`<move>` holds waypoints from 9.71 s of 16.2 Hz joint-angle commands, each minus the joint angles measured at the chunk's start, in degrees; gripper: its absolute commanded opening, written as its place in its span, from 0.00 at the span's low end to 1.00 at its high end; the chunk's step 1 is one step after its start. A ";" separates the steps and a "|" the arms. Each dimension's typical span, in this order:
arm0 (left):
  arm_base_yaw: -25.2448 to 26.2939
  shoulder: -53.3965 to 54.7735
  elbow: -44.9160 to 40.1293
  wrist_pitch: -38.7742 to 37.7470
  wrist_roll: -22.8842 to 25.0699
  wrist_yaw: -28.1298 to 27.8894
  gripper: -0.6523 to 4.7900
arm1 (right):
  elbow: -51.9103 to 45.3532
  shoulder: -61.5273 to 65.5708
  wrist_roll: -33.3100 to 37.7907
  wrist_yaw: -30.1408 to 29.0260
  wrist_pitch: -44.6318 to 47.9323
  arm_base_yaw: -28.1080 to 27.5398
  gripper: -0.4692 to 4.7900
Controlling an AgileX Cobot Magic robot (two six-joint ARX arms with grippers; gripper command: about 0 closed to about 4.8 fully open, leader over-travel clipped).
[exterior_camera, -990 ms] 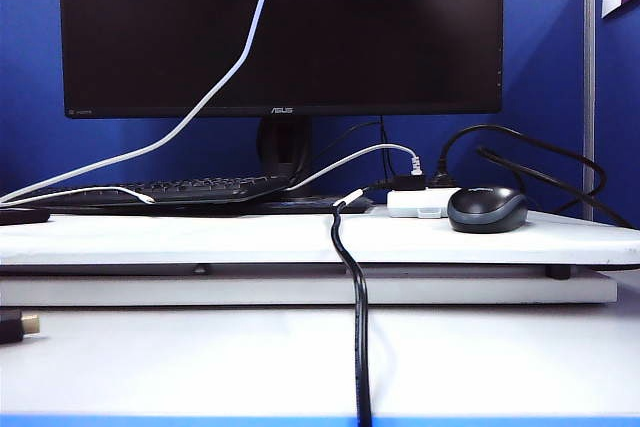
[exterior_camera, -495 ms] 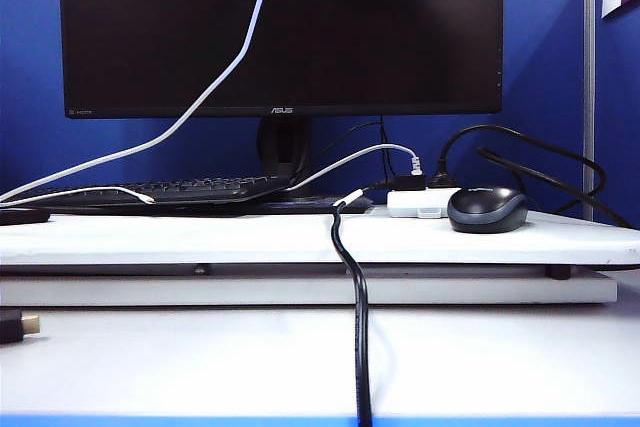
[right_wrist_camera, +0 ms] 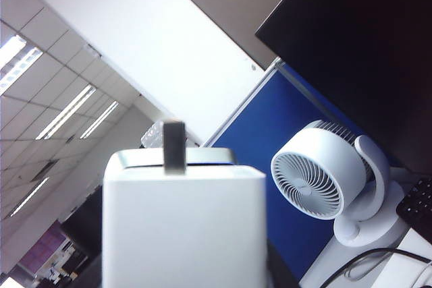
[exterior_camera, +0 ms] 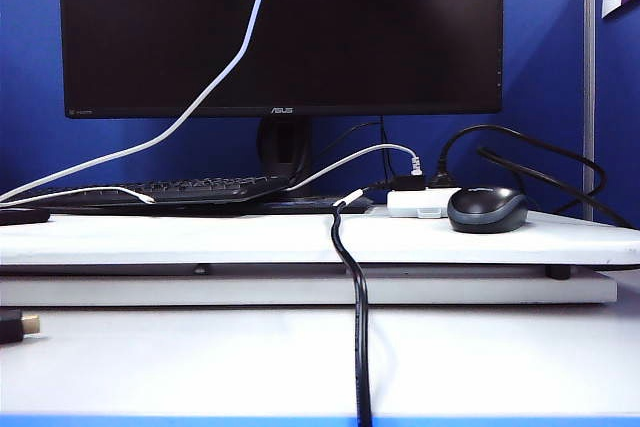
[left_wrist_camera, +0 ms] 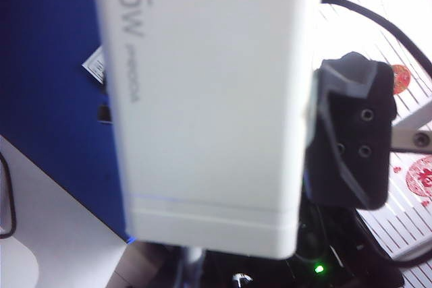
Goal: Pick up the Type-C charging cable and the charging base, insert one end of the Type-C charger into the corresponding slot on the base, and finally place the plugged-in charger back on the table.
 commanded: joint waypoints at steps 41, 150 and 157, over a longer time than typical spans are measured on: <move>0.13 -1.20 0.17 4.79 -2.56 -0.50 0.11 | 0.33 -0.74 1.95 -0.42 -0.48 0.50 0.09; 5.62 -5.95 0.17 9.81 1.53 2.91 0.11 | 0.33 10.56 -35.08 5.81 -37.64 2.03 0.09; 5.62 -5.95 0.17 9.77 1.55 2.95 0.11 | 0.33 29.49 -47.32 22.58 -35.10 9.11 0.09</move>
